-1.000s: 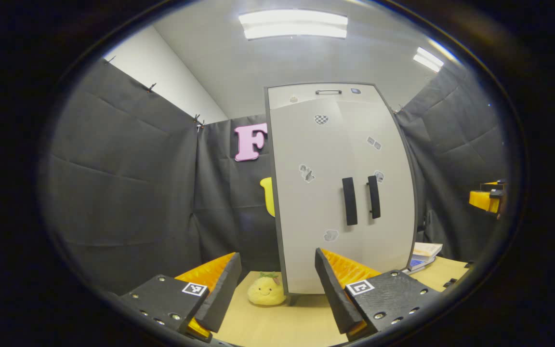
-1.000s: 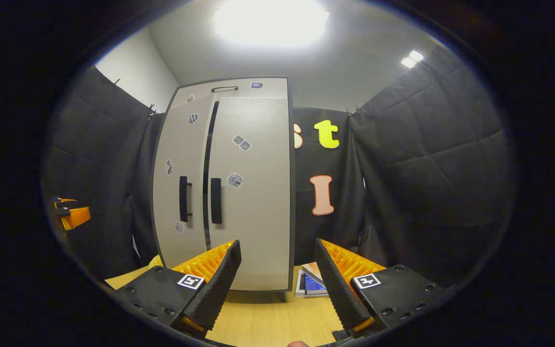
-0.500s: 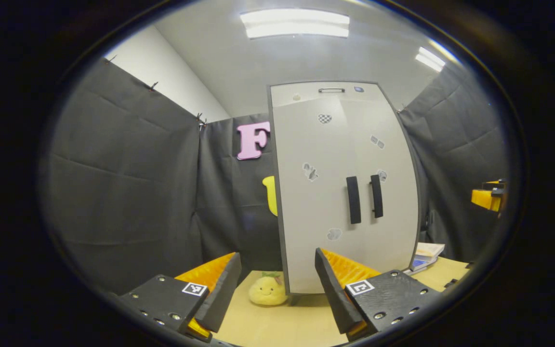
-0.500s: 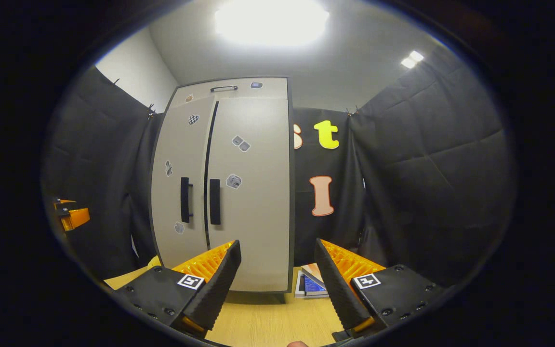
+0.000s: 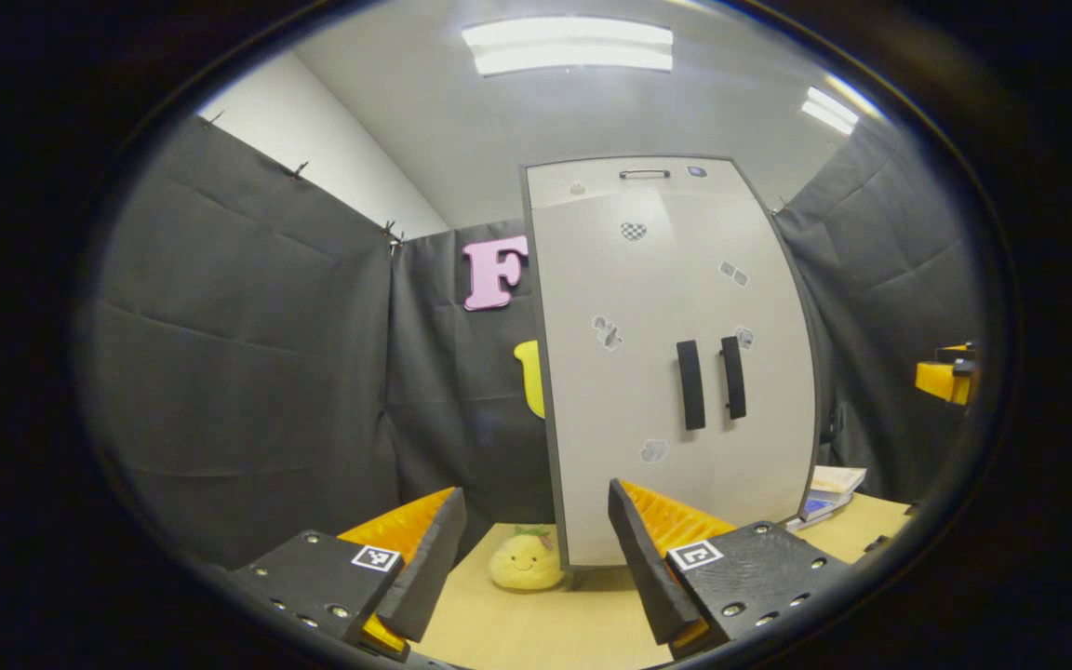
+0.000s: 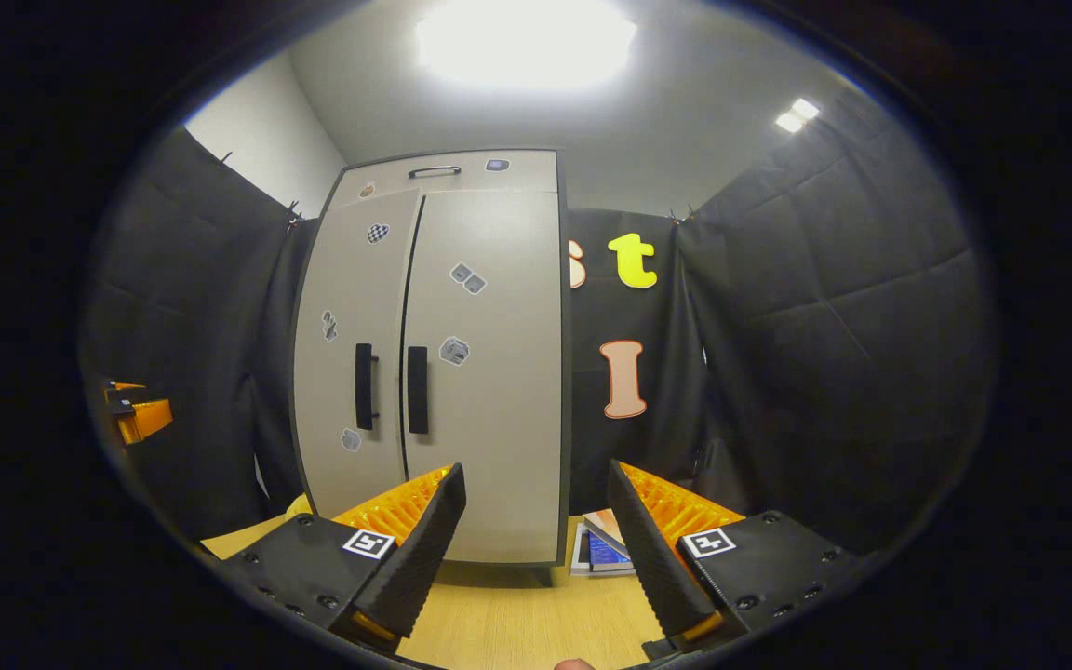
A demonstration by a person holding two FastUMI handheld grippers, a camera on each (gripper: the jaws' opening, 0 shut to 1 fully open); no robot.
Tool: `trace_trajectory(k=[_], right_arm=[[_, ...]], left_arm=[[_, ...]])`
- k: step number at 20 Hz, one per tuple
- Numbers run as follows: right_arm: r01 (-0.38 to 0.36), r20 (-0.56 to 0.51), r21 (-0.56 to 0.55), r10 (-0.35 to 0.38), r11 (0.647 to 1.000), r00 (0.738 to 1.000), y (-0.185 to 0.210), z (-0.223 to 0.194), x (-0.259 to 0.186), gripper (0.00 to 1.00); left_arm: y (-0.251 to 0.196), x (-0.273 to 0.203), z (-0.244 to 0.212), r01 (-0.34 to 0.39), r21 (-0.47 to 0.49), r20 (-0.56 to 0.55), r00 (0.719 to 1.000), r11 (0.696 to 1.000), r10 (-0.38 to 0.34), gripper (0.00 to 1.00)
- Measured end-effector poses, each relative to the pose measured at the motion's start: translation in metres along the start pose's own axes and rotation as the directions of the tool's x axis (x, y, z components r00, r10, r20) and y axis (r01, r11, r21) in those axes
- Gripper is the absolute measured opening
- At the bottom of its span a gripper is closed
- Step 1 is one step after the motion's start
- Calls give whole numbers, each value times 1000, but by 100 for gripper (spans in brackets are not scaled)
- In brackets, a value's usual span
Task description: Grab one shoe with the right hand and put it into the shoe cabinet, grab the other shoe with the left hand and put it into the shoe cabinet; then close the right door with the right hand and the left door with the left hand.
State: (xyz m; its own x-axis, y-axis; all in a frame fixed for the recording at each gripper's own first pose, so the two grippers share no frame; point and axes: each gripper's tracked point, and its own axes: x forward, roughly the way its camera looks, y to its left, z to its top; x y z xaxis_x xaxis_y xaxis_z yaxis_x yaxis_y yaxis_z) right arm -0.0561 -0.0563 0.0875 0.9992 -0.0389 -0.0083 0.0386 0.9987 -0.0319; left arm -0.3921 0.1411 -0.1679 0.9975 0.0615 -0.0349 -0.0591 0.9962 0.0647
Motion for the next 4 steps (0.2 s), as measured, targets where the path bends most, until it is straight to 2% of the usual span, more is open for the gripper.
trace_trajectory(k=[4], right_arm=[[2,9,5,-2,1000,1000,-2,4,-1,96]], left_arm=[[-1,0,4,-6,-2,7,1000,1000,6,89]])
